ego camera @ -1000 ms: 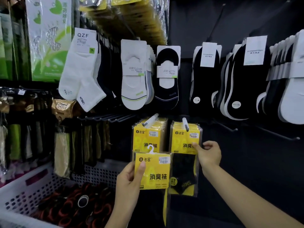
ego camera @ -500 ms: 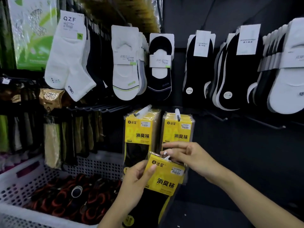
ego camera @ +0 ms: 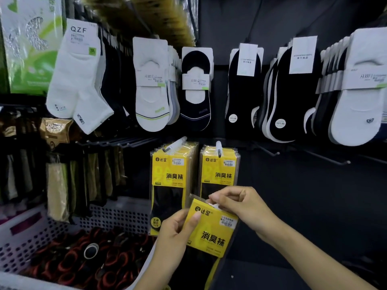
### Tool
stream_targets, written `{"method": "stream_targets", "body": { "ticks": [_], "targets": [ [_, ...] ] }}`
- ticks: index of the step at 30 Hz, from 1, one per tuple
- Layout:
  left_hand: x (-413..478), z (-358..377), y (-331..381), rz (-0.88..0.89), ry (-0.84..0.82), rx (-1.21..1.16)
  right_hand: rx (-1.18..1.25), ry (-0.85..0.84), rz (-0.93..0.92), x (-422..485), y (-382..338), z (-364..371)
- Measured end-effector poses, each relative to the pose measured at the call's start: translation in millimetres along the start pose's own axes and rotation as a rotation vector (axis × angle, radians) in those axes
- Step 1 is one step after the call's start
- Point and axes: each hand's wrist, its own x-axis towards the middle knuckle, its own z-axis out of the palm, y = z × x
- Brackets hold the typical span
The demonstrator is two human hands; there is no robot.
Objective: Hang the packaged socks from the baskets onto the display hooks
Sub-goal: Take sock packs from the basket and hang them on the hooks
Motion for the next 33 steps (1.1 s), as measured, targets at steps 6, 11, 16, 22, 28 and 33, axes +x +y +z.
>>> {"method": "stream_targets", "body": {
  "ticks": [6, 11, 16, 22, 28, 33],
  "targets": [
    [16.2, 15.0, 10.6, -0.005, 0.072, -0.083, 0.084, 0.011, 0.094, -10.9, 11.8, -10.6],
    [36.4, 35.6, 27.3, 0.057, 0.109, -0.079, 0.165, 0.249, 0.002, -2.8, 7.7, -19.4],
    [38.6, 41.0, 24.7, 0.08, 0.156, -0.058, 0.193, 0.381, -0.058, 16.6, 3.5, -23.5],
    [46.8, 38.2, -0.9, 0.032, 0.208, 0.024, 0.136, 0.434, -0.032, 47.5, 22.2, -16.3],
    [76.4, 59.2, -34.2, -0.03, 0.159, 0.225, 0.213, 0.497, 0.075, 68.2, 58.2, -22.3],
    [115.0, 62.9, -65.9, 0.008, 0.175, 0.375, 0.19, 0.517, 0.178, 84.9, 106.8, -34.2]
  ]
}}
